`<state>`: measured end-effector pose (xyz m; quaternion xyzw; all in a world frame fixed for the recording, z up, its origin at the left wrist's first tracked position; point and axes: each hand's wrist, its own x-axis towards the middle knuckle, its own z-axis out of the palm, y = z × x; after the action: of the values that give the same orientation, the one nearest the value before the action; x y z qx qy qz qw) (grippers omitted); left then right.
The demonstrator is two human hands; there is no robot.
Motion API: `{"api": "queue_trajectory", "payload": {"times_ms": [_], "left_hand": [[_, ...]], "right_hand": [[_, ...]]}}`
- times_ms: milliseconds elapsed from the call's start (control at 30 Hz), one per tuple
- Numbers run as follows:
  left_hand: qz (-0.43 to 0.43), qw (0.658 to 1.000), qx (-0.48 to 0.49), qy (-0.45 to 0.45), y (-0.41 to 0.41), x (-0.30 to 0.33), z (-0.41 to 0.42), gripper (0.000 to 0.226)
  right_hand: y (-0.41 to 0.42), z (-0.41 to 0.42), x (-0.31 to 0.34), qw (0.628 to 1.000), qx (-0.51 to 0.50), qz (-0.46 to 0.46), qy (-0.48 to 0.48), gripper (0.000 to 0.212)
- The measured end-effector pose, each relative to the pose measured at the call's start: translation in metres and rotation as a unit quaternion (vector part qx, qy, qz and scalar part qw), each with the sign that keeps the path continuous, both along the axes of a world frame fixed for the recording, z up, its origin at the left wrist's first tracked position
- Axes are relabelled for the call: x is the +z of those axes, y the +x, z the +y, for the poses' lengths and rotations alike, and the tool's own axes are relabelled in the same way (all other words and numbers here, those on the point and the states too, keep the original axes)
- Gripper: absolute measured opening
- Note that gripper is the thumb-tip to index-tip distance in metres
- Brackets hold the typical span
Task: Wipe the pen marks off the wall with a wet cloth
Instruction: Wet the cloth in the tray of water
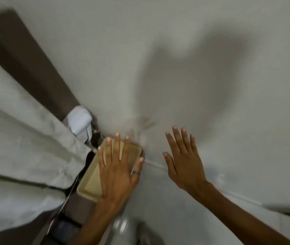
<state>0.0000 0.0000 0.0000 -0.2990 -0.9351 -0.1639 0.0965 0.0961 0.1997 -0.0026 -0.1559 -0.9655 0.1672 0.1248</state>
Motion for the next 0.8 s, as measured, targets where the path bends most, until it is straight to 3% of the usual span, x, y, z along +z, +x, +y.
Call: {"api": "queue_trajectory", "payload": {"times_ms": [100,333,467,633,800], "left_hand": [[-0.043,0.996,0.042,-0.070,-0.025,-0.099,-0.043,0.082],[-0.094,0.986,0.048,-0.127,-0.077,-0.324,-0.130,0.081],[-0.086,0.985,0.073,-0.131,-0.106,-0.425,-0.161,0.074],[-0.074,0.985,0.096,-0.123,-0.124,-0.481,-0.177,0.069],[-0.108,0.980,0.118,-0.116,-0.119,-0.476,-0.172,0.070]], "right_hand": [[-0.039,-0.043,-0.107,0.992,0.023,-0.107,-0.063,0.067],[-0.131,-0.146,-0.339,0.958,0.094,-0.178,-0.205,0.062],[-0.194,-0.187,-0.429,0.942,0.058,-0.226,-0.240,0.083],[-0.232,-0.218,-0.488,0.933,-0.046,-0.293,-0.206,0.108],[-0.232,-0.220,-0.492,0.951,-0.005,-0.277,-0.140,0.105]]}}
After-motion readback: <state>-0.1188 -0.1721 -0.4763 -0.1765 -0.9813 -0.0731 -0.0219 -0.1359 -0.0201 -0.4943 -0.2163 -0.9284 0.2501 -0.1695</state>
